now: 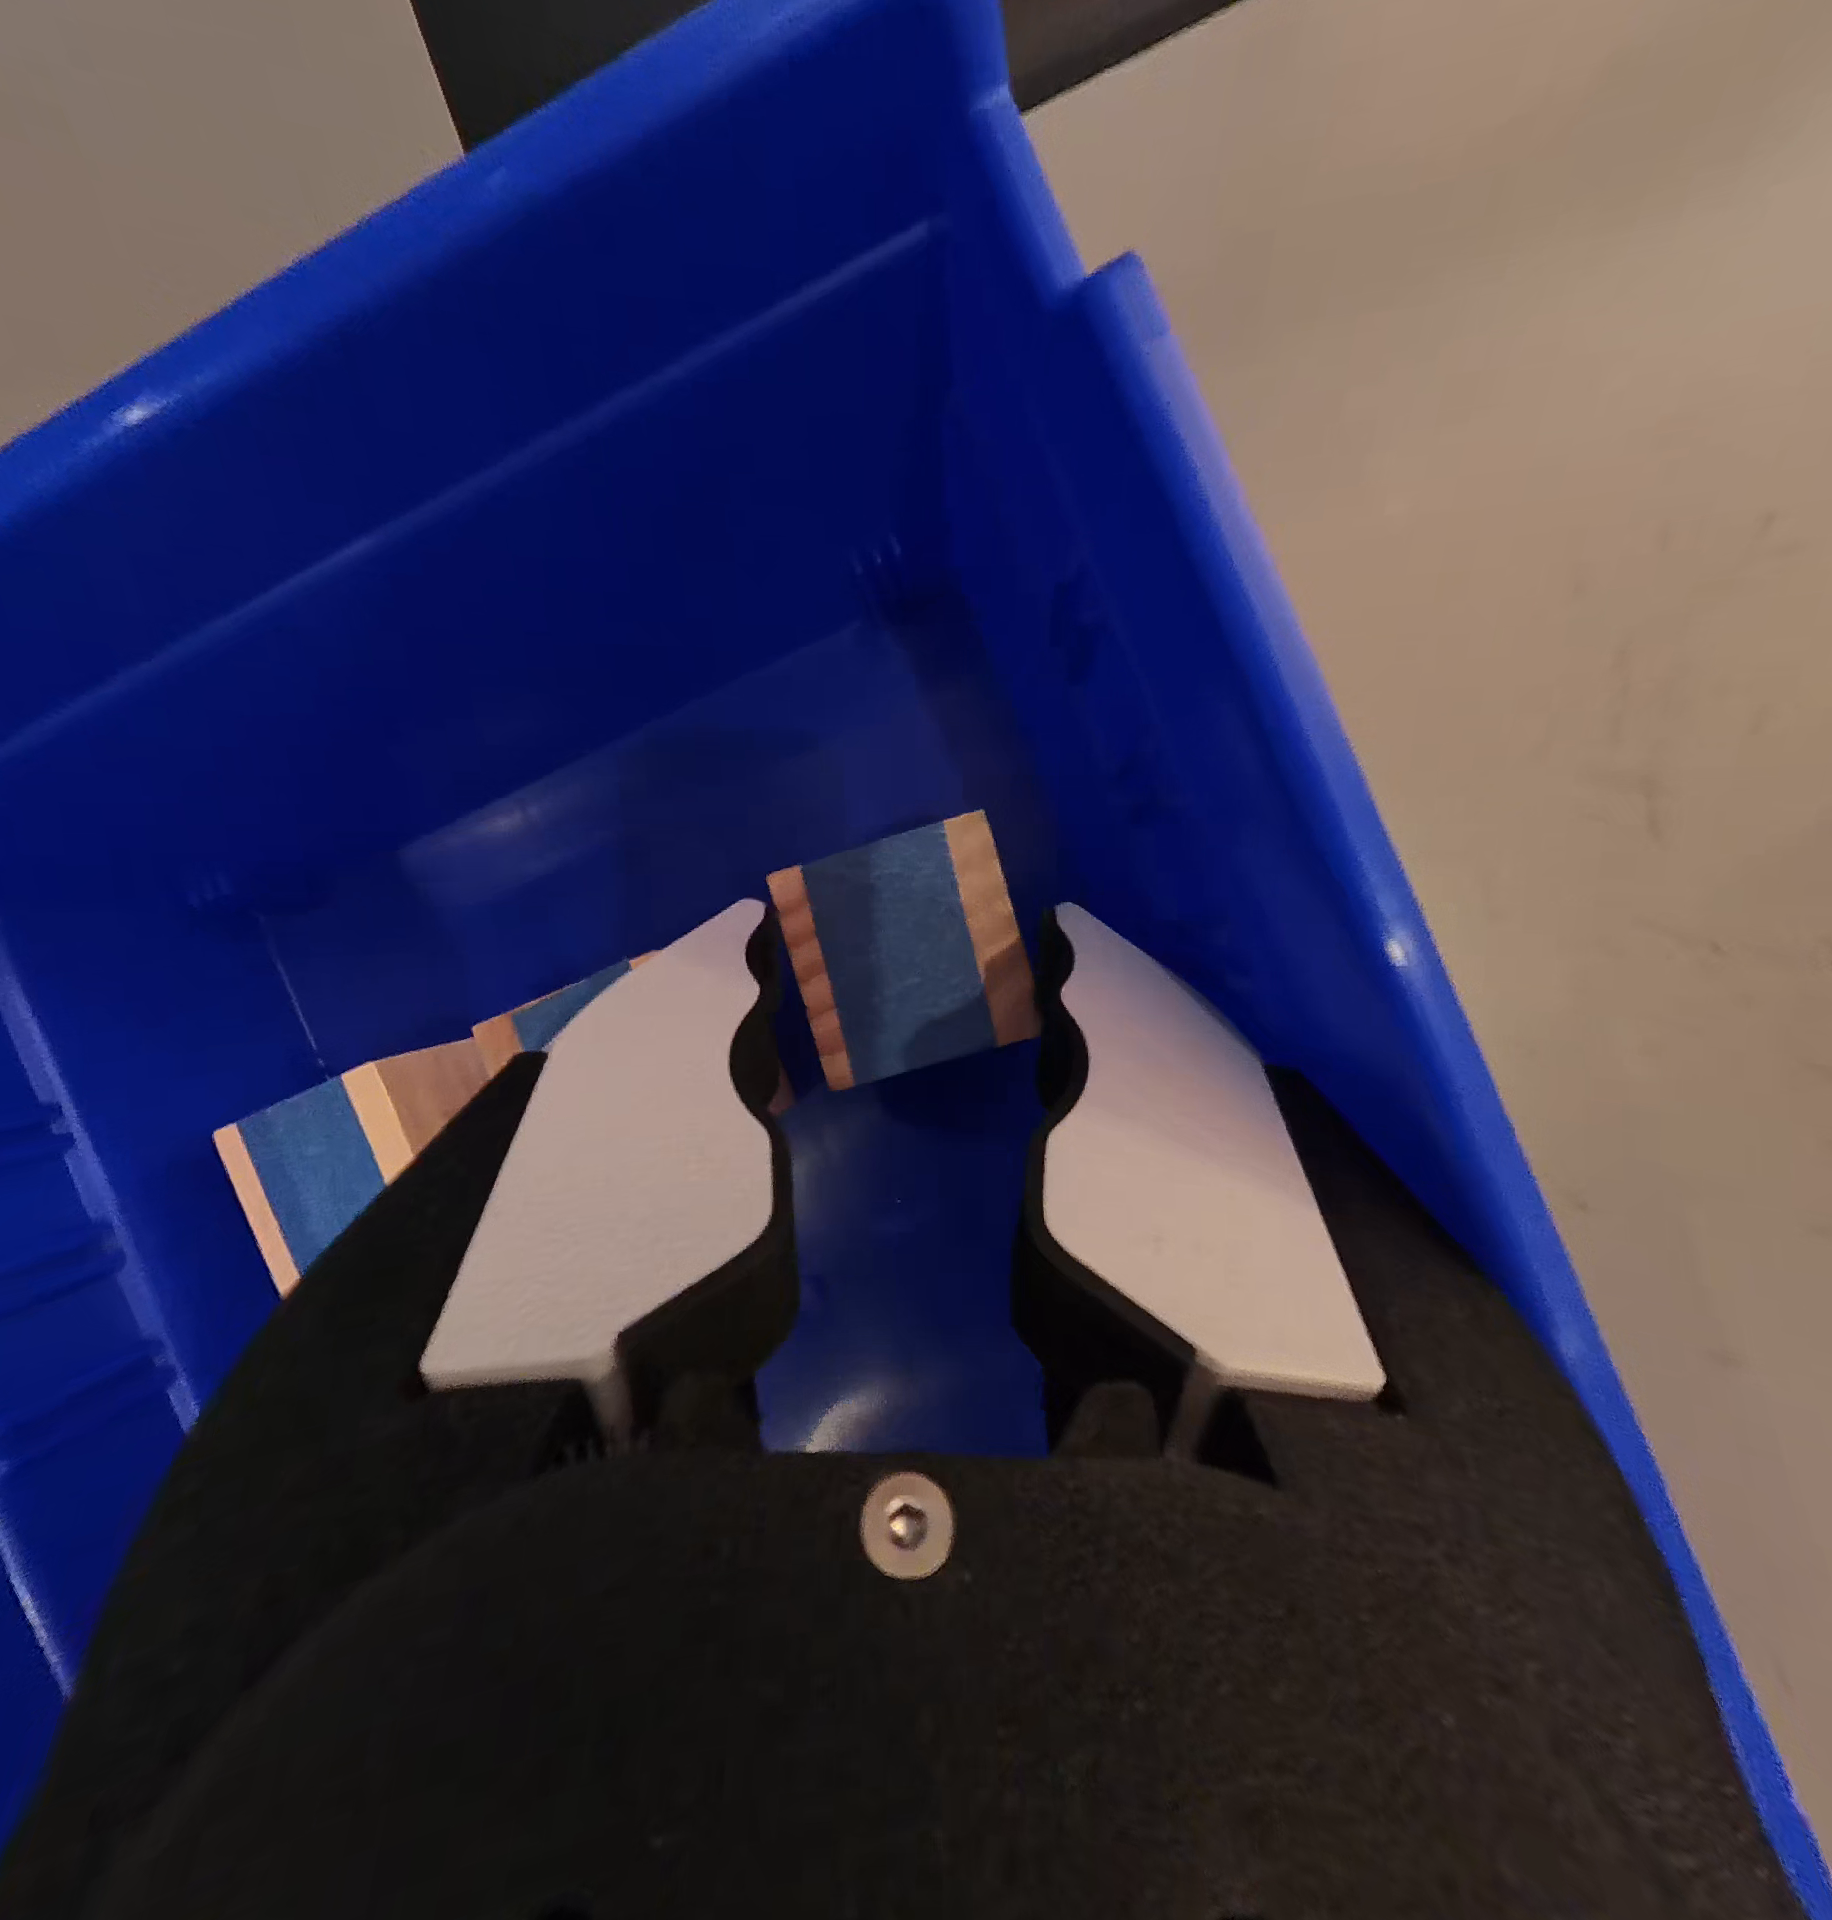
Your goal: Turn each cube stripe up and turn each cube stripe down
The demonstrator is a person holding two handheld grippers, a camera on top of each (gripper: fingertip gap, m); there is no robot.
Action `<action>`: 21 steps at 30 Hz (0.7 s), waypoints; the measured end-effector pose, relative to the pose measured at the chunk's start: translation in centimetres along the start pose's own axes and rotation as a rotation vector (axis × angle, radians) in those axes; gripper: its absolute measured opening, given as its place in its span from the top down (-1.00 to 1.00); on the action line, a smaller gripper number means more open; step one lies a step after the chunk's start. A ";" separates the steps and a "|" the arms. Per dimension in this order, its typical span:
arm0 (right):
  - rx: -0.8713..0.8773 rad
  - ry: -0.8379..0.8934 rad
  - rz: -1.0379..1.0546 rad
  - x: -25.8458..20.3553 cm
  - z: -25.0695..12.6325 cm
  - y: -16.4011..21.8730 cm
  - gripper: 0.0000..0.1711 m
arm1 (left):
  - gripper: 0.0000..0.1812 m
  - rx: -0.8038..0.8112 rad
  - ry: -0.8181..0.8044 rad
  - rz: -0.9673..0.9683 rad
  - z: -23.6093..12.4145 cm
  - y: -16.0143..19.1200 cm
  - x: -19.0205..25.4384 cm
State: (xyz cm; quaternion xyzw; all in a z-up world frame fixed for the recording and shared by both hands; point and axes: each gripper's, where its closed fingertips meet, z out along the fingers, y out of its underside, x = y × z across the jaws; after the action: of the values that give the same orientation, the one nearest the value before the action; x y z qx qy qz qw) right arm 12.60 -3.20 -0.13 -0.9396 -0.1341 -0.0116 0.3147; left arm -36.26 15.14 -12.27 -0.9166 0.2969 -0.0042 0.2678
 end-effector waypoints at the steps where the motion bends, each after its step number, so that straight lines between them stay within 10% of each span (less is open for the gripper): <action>1: -0.002 0.001 -0.004 -0.1 0.0 0.0 0.39 | 0.49 -0.004 0.007 0.017 0.0 0.0 0.1; 11: 0.208 0.043 -0.153 -2.5 -1.4 -4.3 0.40 | 0.50 0.240 0.101 0.029 -9.8 -3.4 0.1; 21: 0.865 -0.491 -0.483 -26.5 -2.9 -10.1 0.12 | 0.51 0.586 0.888 0.093 -21.1 -7.5 16.6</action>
State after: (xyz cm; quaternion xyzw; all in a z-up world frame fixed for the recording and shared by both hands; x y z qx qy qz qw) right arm -15.33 -3.67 5.36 -0.6422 -0.4078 0.1919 0.6200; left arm -22.05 0.86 7.00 -0.6992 0.4082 -0.4627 0.3610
